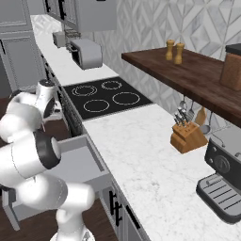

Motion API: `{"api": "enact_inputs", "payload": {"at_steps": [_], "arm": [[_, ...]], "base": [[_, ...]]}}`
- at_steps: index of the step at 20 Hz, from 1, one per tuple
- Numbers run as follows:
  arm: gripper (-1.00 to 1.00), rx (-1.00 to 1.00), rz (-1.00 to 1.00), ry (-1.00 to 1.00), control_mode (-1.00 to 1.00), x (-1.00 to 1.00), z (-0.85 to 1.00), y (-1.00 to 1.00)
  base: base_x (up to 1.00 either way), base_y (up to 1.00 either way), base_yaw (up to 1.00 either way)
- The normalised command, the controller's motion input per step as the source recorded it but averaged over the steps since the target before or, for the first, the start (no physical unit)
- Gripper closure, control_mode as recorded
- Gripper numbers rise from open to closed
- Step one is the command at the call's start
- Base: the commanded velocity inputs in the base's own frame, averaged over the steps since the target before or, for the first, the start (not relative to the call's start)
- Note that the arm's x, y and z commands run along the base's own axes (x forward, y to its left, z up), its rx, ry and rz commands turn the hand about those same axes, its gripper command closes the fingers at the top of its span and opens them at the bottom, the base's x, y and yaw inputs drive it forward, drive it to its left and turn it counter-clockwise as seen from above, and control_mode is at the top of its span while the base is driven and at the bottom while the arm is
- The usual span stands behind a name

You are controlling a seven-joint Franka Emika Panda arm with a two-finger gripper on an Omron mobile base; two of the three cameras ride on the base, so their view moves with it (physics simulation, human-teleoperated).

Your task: Take a straw from the drawer in front and place it inside the glass cup on the dining counter.

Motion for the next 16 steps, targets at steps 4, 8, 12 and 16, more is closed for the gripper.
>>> {"api": "enact_inputs", "payload": {"at_steps": [4, 8, 12, 16], "arm": [[1.0, -0.18, 0.0, -0.13, -1.0, -0.73, 1.0, -0.29], [1.0, -0.17, 0.0, -0.11, -1.0, -0.74, 0.58, -0.55], [1.0, -0.08, -0.01, 0.01, -1.0, -0.19, 0.29, -0.53], [1.0, 0.0, -0.02, 0.1, -1.0, -0.29, 0.04, -0.69]], "base": [[0.0, 0.0, 0.0], [0.0, 0.0, 0.0], [0.0, 0.0, 0.0], [0.0, 0.0, 0.0]]}}
